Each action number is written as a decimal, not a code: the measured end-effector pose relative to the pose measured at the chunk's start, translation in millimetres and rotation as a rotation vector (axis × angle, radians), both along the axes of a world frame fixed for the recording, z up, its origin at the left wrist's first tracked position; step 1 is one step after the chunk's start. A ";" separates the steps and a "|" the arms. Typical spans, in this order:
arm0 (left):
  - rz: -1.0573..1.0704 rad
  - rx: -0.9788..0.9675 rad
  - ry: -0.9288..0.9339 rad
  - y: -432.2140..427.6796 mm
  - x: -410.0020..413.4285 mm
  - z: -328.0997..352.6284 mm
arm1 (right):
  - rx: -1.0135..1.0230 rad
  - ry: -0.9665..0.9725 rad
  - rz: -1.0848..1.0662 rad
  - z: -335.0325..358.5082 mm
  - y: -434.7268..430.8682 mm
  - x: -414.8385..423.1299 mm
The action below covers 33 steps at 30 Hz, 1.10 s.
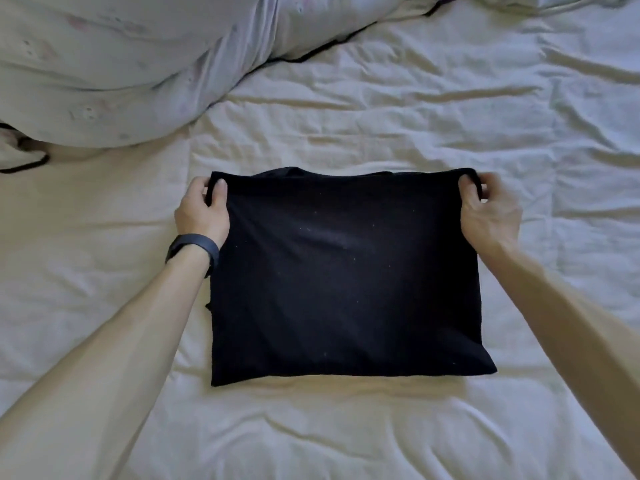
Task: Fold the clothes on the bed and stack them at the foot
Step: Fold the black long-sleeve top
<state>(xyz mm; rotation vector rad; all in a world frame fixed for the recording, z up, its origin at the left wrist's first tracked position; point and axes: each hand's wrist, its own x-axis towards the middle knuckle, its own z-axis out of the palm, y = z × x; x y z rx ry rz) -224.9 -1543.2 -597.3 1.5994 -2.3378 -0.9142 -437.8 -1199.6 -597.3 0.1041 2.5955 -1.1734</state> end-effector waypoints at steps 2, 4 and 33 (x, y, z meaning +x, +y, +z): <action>0.004 -0.011 -0.004 -6.7 -8.0 -5.0 | 0.029 0.000 0.018 -9.0 -1.1 -10.4; -0.032 -0.010 -0.052 -10.8 -12.8 -10.2 | 0.094 -0.012 0.047 -20.1 -0.4 -17.5; -0.903 -0.250 -0.330 162.8 79.6 1.8 | 0.666 0.214 0.674 7.0 26.1 201.4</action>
